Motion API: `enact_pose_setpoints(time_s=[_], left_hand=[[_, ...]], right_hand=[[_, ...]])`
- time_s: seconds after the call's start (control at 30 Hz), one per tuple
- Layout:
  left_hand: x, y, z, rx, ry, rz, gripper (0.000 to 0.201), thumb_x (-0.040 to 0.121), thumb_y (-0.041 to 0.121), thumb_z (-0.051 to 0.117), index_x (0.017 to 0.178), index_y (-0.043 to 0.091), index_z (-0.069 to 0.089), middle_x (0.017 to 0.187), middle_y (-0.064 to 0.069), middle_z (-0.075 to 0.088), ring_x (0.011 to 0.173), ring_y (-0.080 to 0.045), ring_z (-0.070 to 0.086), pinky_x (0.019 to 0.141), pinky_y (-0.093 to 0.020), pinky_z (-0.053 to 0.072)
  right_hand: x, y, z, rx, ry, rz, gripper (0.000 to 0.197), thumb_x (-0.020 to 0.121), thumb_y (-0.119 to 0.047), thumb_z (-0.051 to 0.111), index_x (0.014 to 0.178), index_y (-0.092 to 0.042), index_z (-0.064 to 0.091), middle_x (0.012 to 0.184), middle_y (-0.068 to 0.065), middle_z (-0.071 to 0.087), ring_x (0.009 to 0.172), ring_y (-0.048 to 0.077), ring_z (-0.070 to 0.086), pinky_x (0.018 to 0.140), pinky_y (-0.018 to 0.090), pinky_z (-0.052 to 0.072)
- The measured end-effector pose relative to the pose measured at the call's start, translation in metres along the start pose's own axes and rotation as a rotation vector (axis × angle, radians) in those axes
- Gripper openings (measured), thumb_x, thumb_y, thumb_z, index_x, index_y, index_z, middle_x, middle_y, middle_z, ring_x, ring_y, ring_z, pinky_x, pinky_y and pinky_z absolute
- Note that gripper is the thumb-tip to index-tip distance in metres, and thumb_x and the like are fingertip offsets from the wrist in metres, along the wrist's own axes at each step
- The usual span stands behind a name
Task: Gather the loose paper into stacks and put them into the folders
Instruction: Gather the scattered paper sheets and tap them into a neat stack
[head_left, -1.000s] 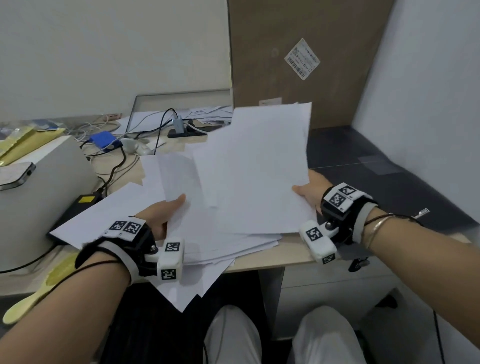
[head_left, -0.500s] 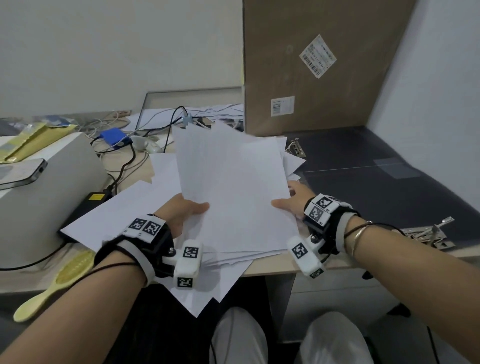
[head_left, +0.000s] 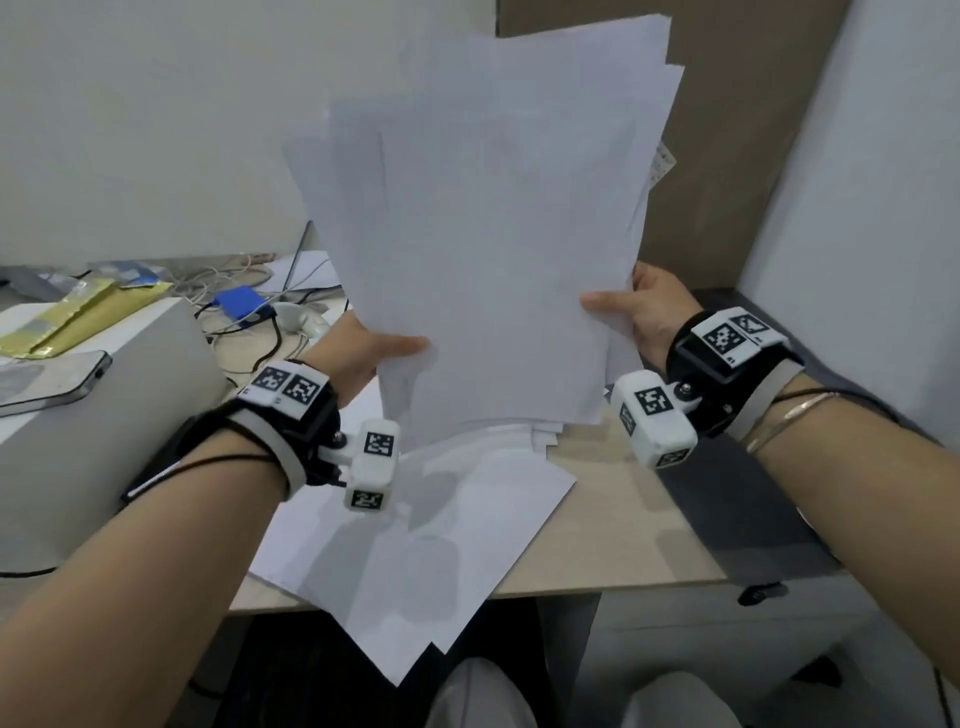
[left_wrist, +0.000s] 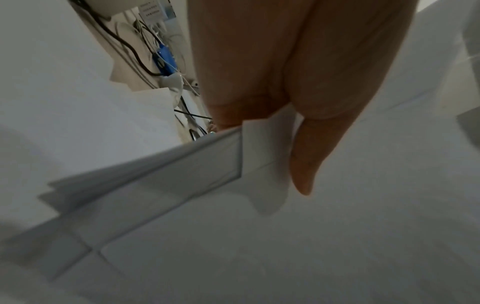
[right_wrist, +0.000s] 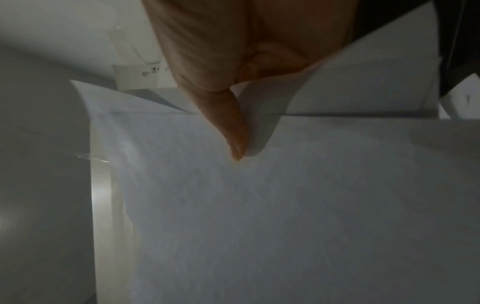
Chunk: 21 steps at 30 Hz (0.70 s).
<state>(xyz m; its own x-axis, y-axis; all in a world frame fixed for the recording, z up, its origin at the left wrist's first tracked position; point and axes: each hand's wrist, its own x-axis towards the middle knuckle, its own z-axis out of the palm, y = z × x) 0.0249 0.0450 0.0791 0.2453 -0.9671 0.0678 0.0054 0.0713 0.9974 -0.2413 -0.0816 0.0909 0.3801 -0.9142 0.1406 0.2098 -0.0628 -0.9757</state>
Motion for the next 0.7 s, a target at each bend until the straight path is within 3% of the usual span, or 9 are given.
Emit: enact_pose_setpoints(time_s=[0.07, 0.17, 0.2, 0.27, 0.33, 0.4, 0.47, 0.57, 0.7], left_hand=[[0.007, 0.003, 0.003, -0.029, 0.007, -0.020, 0.044, 0.077, -0.011, 0.066, 0.118, 0.004, 0.061, 0.108, -0.009, 0.071, 0.099, -0.022, 0.069, 0.073, -0.028, 0.058], [0.013, -0.005, 0.009, -0.121, -0.003, -0.047, 0.036, 0.083, -0.005, 0.062, 0.118, 0.004, 0.062, 0.109, -0.011, 0.071, 0.099, -0.026, 0.069, 0.073, -0.033, 0.058], [0.015, -0.009, 0.011, -0.156, 0.017, -0.046, 0.035, 0.085, -0.001, 0.061, 0.120, 0.003, 0.061, 0.112, -0.013, 0.070, 0.099, -0.028, 0.069, 0.075, -0.035, 0.058], [0.020, -0.012, 0.013, -0.201, 0.110, -0.049, 0.039, 0.087, 0.006, 0.064, 0.125, 0.000, 0.058, 0.117, -0.016, 0.067, 0.101, -0.031, 0.066, 0.081, -0.037, 0.058], [0.024, -0.008, 0.012, -0.213, 0.129, -0.035, 0.041, 0.087, 0.008, 0.065, 0.126, -0.001, 0.057, 0.117, -0.016, 0.066, 0.104, -0.031, 0.065, 0.083, -0.036, 0.057], [0.025, 0.002, 0.008, -0.179, 0.055, 0.000, 0.038, 0.083, 0.006, 0.065, 0.121, 0.002, 0.060, 0.110, -0.010, 0.070, 0.099, -0.025, 0.068, 0.079, -0.031, 0.058], [0.024, 0.015, 0.005, -0.109, -0.044, 0.034, 0.037, 0.078, 0.007, 0.065, 0.114, 0.010, 0.063, 0.103, -0.003, 0.073, 0.094, -0.018, 0.070, 0.076, -0.026, 0.057], [0.023, 0.017, -0.001, -0.006, -0.117, 0.057, 0.047, 0.079, 0.007, 0.066, 0.125, 0.008, 0.058, 0.118, -0.007, 0.069, 0.107, -0.021, 0.067, 0.087, -0.030, 0.056], [0.021, 0.002, -0.007, -0.067, -0.042, 0.077, 0.055, 0.078, 0.008, 0.069, 0.130, 0.002, 0.054, 0.126, -0.015, 0.064, 0.115, -0.029, 0.062, 0.098, -0.040, 0.051]], right_hand=[[0.002, 0.000, 0.002, 0.025, -0.062, 0.036, 0.088, 0.024, -0.026, 0.094, 0.105, -0.004, 0.067, 0.104, 0.014, 0.072, 0.095, 0.030, 0.069, 0.084, 0.041, 0.056], [0.006, 0.015, 0.008, -0.056, -0.076, 0.105, 0.092, 0.029, -0.030, 0.095, 0.110, 0.002, 0.065, 0.110, 0.017, 0.070, 0.101, 0.032, 0.067, 0.094, 0.043, 0.051], [0.009, 0.019, 0.012, -0.092, -0.032, 0.101, 0.084, 0.038, -0.030, 0.094, 0.109, 0.003, 0.065, 0.108, 0.016, 0.070, 0.101, 0.032, 0.067, 0.098, 0.045, 0.049], [0.012, 0.022, 0.017, -0.103, 0.073, 0.055, 0.052, 0.060, -0.014, 0.086, 0.105, 0.002, 0.065, 0.101, 0.014, 0.070, 0.099, 0.032, 0.067, 0.098, 0.048, 0.048], [0.015, 0.019, 0.020, -0.095, 0.136, 0.021, 0.037, 0.068, -0.001, 0.079, 0.103, -0.001, 0.066, 0.101, 0.015, 0.069, 0.096, 0.032, 0.067, 0.094, 0.048, 0.051], [0.014, 0.009, 0.020, -0.066, 0.127, -0.017, 0.029, 0.068, 0.000, 0.078, 0.094, -0.007, 0.067, 0.097, 0.012, 0.070, 0.091, 0.030, 0.068, 0.089, 0.043, 0.053], [0.015, 0.000, 0.018, -0.042, 0.059, -0.051, 0.041, 0.056, -0.013, 0.087, 0.091, -0.010, 0.068, 0.096, 0.009, 0.071, 0.089, 0.026, 0.069, 0.087, 0.041, 0.055], [0.016, 0.001, 0.015, -0.077, -0.043, -0.006, 0.091, 0.022, -0.038, 0.093, 0.104, -0.007, 0.067, 0.103, 0.011, 0.072, 0.093, 0.024, 0.070, 0.082, 0.037, 0.057], [0.011, 0.013, 0.013, -0.010, -0.105, 0.033, 0.098, 0.026, -0.037, 0.094, 0.114, -0.007, 0.063, 0.106, 0.009, 0.071, 0.094, 0.023, 0.070, 0.076, 0.033, 0.057]])
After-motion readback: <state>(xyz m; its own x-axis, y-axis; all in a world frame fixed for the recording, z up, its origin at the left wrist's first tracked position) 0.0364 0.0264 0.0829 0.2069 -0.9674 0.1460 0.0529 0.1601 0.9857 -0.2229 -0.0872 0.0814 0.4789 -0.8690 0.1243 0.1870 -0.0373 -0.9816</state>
